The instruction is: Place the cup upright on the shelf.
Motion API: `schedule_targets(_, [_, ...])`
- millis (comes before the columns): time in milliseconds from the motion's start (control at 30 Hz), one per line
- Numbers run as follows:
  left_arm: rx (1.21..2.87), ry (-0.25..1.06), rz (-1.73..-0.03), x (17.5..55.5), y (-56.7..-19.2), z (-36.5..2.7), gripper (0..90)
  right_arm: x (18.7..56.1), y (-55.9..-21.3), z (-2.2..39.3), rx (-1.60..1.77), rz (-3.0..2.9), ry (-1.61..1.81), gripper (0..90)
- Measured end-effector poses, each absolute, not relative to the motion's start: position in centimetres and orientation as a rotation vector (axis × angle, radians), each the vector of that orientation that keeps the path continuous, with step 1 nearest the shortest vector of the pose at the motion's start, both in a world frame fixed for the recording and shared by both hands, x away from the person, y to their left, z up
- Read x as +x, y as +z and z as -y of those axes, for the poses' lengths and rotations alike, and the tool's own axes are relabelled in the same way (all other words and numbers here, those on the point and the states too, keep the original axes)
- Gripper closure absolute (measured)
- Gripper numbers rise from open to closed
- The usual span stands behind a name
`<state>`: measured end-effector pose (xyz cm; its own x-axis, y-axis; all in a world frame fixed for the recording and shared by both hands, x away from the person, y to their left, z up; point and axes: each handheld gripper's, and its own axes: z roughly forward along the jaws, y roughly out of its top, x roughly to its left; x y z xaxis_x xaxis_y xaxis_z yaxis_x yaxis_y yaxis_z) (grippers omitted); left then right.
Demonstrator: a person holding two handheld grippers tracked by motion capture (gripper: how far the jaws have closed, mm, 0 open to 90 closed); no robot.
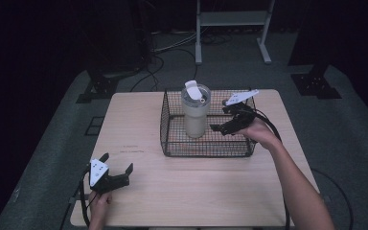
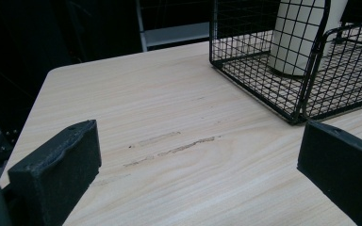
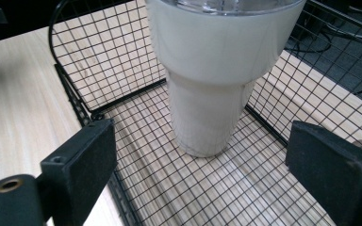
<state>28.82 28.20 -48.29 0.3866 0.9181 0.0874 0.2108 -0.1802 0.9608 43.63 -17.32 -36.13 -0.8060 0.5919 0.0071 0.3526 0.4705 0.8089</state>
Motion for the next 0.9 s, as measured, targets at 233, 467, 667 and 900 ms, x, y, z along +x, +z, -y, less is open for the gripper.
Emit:
schedule_targets(233, [1.650, 0.887, -1.014, 28.8, -48.3, -28.2, 0.0, 42.5, -35.7, 18.2, 0.802, -2.448, 1.268, 9.0])
schedule_targets(467, [1.647, 0.887, -1.015, 28.8, -48.3, -28.2, 0.0, 41.6, -35.7, 18.9, 0.792, -2.449, 1.272, 9.0])
schedule_targets(667, [1.651, 0.891, -1.010, 28.8, -48.3, -28.2, 0.0, 40.7, -35.7, 19.4, 0.772, -2.450, 1.286, 9.0])
schedule_targets(900, [1.652, 0.891, -1.011, 28.8, -48.3, -28.2, 0.0, 39.6, -35.8, 19.9, 0.769, -2.448, 1.302, 9.0])
